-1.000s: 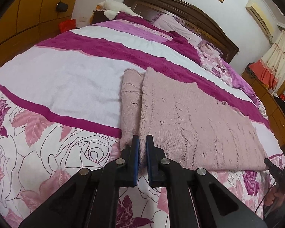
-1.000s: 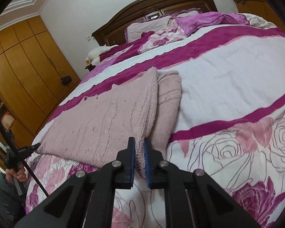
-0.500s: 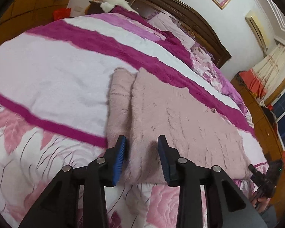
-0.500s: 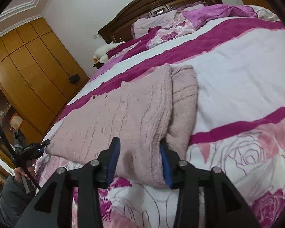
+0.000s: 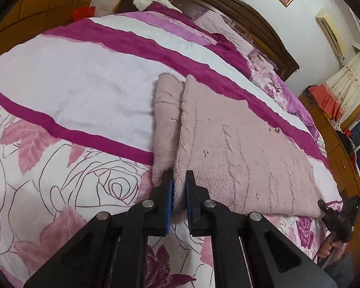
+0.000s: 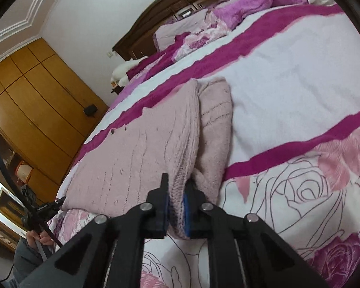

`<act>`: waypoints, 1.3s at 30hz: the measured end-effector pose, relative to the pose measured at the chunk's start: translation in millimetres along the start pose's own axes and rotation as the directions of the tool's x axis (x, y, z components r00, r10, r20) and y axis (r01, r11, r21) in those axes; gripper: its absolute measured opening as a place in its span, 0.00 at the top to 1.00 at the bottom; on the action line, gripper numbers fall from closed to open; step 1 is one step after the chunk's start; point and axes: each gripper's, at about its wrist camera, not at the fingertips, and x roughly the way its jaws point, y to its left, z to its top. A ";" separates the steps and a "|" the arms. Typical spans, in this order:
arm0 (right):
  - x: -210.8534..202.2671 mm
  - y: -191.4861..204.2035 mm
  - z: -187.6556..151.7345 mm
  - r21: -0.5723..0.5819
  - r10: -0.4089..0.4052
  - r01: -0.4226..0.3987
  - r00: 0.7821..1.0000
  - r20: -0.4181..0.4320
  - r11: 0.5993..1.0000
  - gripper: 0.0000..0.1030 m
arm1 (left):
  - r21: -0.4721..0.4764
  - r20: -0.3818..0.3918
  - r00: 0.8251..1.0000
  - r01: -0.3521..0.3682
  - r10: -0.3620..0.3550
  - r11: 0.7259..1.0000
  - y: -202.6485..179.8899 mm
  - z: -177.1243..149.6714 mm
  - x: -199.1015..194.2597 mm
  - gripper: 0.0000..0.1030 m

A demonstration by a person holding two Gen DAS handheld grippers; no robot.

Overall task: Fold small clothes
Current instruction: 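Fold one cardigan side over with the right tool while the left tool holds the folded edge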

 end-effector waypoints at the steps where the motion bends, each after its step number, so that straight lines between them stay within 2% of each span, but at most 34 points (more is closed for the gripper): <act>1: -0.9 -0.3 2.3 0.001 0.005 -0.005 1.000 0.000 1.000 0.82 | -0.002 0.007 1.000 0.007 -0.007 1.000 0.0 -0.1 -2.8 1.00; 2: -2.8 -0.1 5.3 -0.002 0.010 -0.010 1.000 0.002 1.000 0.79 | -0.010 0.011 1.000 0.013 -0.013 1.000 1.3 -0.3 -5.3 1.00; 4: -6.4 -0.2 11.8 -0.011 0.003 -0.003 1.000 0.008 1.000 0.58 | -0.036 0.009 1.000 0.013 -0.013 0.999 4.5 -1.5 -11.7 1.00; 5: -10.1 0.3 14.2 -0.014 0.002 -0.001 1.000 0.015 1.000 0.53 | -0.043 0.015 1.000 0.016 -0.016 0.999 6.0 -2.7 -16.4 1.00; 6: -12.4 0.0 18.8 -0.017 -0.014 0.014 1.000 0.021 1.000 0.39 | -0.052 0.031 0.999 0.022 -0.020 0.998 7.9 -4.5 -23.3 1.00; 7: -13.9 -1.3 24.7 -0.022 -0.039 0.039 0.999 0.024 0.999 0.31 | -0.062 0.045 0.999 0.025 -0.022 0.998 9.9 -6.1 -29.4 1.00; 9: -10.5 -6.6 33.5 -0.017 -0.035 0.035 0.999 -0.001 0.999 0.29 | -0.081 0.067 0.997 0.037 -0.032 0.996 14.7 -8.6 -39.0 0.99; 13: 15.9 -28.9 50.2 0.043 -0.028 0.033 0.994 -0.107 0.999 0.28 | -0.130 0.069 0.998 0.021 -0.012 0.991 27.6 -8.3 -40.8 0.97; 17: 38.0 -37.2 60.2 0.084 0.084 -0.073 0.987 -0.134 0.994 0.29 | -0.149 0.045 0.999 0.012 -0.006 0.989 30.8 -7.2 -31.9 0.97; 20: 61.5 -38.9 66.5 0.118 0.209 -0.191 0.963 -0.168 0.974 0.34 | -0.129 0.034 0.999 -0.001 0.006 0.992 28.8 -7.1 -26.8 0.97; 22: 77.9 -40.6 70.4 0.131 0.230 -0.208 0.954 -0.193 0.969 0.46 | -0.112 0.032 0.999 -0.003 0.007 0.994 23.8 -5.3 -22.5 0.97; 25: 92.6 -43.7 73.4 0.155 0.235 -0.206 0.952 -0.198 0.966 0.63 | -0.106 0.035 0.999 -0.009 0.012 0.994 22.5 -3.5 -17.7 0.97; 26: 92.5 -45.1 72.1 0.162 0.234 -0.204 0.953 -0.195 0.965 0.66 | -0.108 0.034 0.999 -0.009 0.013 0.994 22.5 -2.3 -15.5 0.97; 28: 89.4 -47.5 69.2 0.164 0.229 -0.200 0.956 -0.185 0.966 0.79 | -0.118 0.039 0.999 -0.006 0.011 0.993 22.5 1.5 -10.3 0.97; 35: 81.8 -30.2 73.1 0.098 0.126 -0.110 0.975 -0.181 0.989 0.82 | -0.114 0.068 0.997 -0.014 0.022 0.993 21.5 7.0 -4.8 0.97; 39: 83.9 -41.8 75.7 0.152 0.094 -0.060 0.969 -0.229 0.987 0.74 | -0.131 0.076 0.997 0.009 0.001 0.991 24.4 10.7 -8.0 0.97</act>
